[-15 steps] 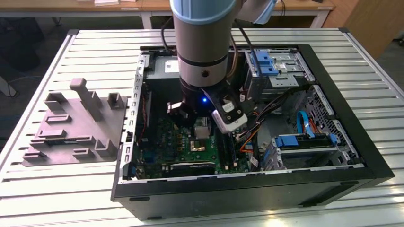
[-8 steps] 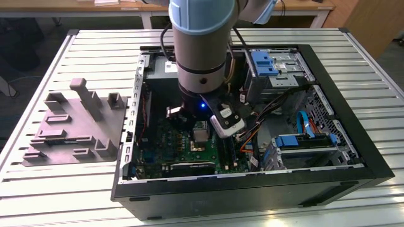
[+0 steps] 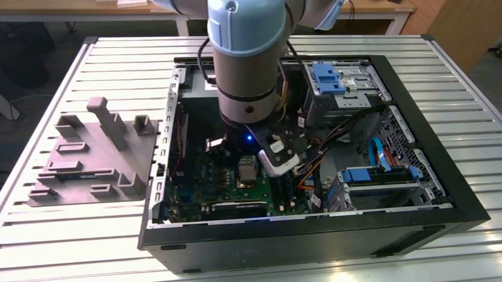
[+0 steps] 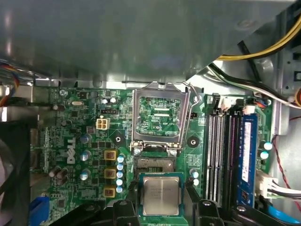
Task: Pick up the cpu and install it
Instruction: 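Place the cpu into insertion slot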
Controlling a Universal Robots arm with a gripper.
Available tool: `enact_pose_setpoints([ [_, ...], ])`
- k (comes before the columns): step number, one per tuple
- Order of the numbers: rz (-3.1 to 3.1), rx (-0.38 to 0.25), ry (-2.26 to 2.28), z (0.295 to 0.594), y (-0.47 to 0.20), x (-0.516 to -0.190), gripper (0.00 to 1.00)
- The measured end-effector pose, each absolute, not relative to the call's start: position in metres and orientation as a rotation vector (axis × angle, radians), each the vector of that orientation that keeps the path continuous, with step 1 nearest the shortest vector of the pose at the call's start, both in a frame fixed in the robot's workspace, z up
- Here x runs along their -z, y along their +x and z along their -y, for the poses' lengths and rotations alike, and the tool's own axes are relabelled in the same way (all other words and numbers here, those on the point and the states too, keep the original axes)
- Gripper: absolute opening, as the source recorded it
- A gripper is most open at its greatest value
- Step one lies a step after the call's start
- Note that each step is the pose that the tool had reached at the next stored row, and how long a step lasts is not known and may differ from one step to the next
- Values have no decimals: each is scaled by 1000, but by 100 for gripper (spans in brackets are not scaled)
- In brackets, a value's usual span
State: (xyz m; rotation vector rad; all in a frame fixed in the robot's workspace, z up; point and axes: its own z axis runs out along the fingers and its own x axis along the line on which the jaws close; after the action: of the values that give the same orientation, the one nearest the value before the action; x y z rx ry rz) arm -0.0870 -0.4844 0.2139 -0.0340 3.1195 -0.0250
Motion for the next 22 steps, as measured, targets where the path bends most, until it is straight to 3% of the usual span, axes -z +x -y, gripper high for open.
enact_pose_setpoints([
  [22,-3120,19,-32,483,-91,-191,47],
])
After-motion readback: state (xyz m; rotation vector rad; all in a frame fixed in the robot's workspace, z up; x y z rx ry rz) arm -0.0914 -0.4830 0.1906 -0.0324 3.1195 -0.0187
